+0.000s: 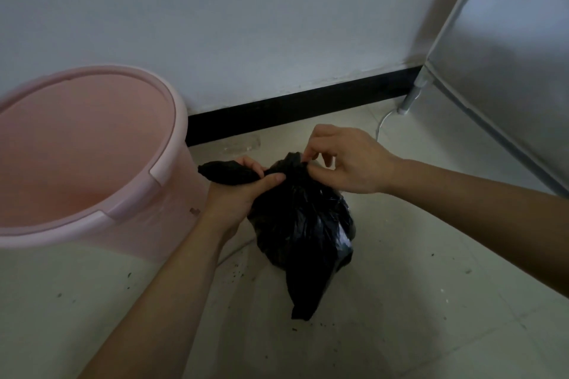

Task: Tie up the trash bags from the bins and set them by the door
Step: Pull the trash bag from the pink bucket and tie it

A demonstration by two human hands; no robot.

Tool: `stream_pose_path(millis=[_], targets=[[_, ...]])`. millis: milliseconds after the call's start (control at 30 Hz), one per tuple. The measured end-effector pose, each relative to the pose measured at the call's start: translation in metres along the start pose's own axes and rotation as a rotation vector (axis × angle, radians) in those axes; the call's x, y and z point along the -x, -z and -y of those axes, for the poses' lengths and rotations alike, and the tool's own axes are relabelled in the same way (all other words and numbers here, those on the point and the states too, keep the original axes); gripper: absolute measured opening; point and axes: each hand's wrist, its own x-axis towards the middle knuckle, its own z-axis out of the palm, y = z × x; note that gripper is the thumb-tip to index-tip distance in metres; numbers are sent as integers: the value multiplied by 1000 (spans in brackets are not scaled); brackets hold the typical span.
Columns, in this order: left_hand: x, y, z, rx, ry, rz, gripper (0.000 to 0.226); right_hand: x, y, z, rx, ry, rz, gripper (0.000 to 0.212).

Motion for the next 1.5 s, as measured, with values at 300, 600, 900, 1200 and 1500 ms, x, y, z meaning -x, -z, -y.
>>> stream_pose_path(millis=[300, 600, 900, 1200, 1500], targets=[[-7, 5, -3, -10, -59, -3, 33, -13, 17, 4, -182, -55, 76, 2], [-2, 1, 1, -164, -74, 70, 34, -11, 0, 12, 517, 127, 379, 33], [-1, 23, 30, -282, 25, 160, 38, 21, -22, -38, 620, 50, 510, 37], [13, 14, 51, 7, 268, -289, 57, 52, -58, -51, -142, -621, 418, 46], [42, -17, 74, -27, 526, -248, 72, 65, -119, 4, -669, -870, 223, 66]])
